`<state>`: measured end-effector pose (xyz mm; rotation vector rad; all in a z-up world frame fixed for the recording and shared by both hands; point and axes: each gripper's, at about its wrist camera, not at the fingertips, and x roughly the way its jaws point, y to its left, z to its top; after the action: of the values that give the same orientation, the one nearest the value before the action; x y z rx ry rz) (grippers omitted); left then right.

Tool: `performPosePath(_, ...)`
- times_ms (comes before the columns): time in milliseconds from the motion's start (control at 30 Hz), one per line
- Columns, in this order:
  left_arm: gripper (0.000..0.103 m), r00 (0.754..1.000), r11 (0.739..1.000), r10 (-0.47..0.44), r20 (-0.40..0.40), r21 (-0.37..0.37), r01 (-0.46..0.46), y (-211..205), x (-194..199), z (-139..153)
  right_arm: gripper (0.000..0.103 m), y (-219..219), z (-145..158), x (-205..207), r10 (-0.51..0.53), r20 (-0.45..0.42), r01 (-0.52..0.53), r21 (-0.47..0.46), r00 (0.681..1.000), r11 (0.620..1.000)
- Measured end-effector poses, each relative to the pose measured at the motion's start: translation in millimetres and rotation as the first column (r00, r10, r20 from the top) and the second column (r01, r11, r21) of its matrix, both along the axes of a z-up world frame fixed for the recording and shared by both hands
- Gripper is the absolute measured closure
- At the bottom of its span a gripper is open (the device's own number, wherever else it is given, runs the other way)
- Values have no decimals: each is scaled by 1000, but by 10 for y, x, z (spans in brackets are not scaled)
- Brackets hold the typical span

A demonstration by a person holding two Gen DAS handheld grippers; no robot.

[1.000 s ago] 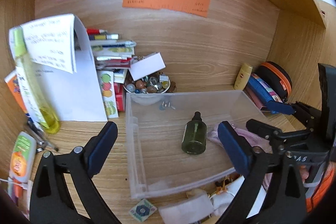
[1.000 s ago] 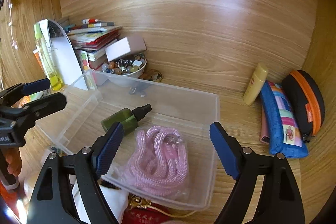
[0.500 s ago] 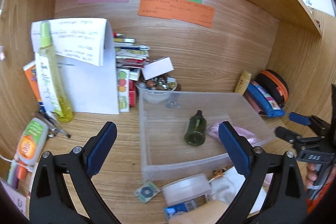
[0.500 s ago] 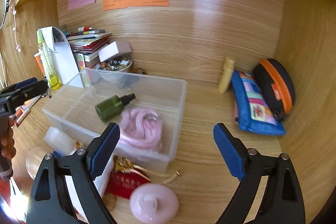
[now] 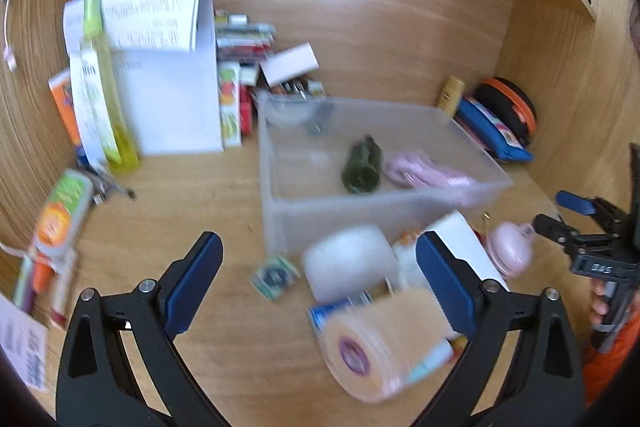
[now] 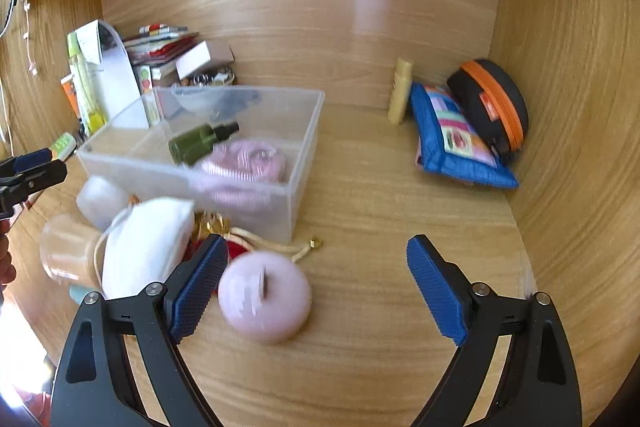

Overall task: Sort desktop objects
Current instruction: 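Move both open tools back toward the pile of items, then grasp the beige plastic jar with left tool while right tool grasps the pink round container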

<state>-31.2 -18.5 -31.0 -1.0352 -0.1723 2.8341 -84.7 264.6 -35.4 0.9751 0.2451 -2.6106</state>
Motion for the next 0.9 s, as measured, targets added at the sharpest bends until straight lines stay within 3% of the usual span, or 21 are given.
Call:
performPosePath(133, 1, 999, 1000, 29, 27, 7, -29, 77, 134, -91, 13, 55, -113, 85, -3, 40, 3, -5, 999, 1000)
performPosePath(367, 1, 999, 997, 38, 34, -67, -36, 356, 270, -216, 13, 62, -262, 195, 31, 85, -30, -17, 996, 999)
performPosePath(667, 1, 994, 997, 61, 87, 41, -65, 387, 303, -391, 13, -3, -424, 162, 83, 136, -86, 16, 987, 996)
performPosePath(767, 1, 996, 992, 28, 88, 119, -38, 382, 326, -446, 13, -39, -451, 137, 108, 144, -113, 29, 984, 993)
performPosePath(900, 1, 991, 993, 75, 112, 84, -85, 450, 266, -497, 13, -84, -461, 87, 131, 152, -138, 37, 980, 990)
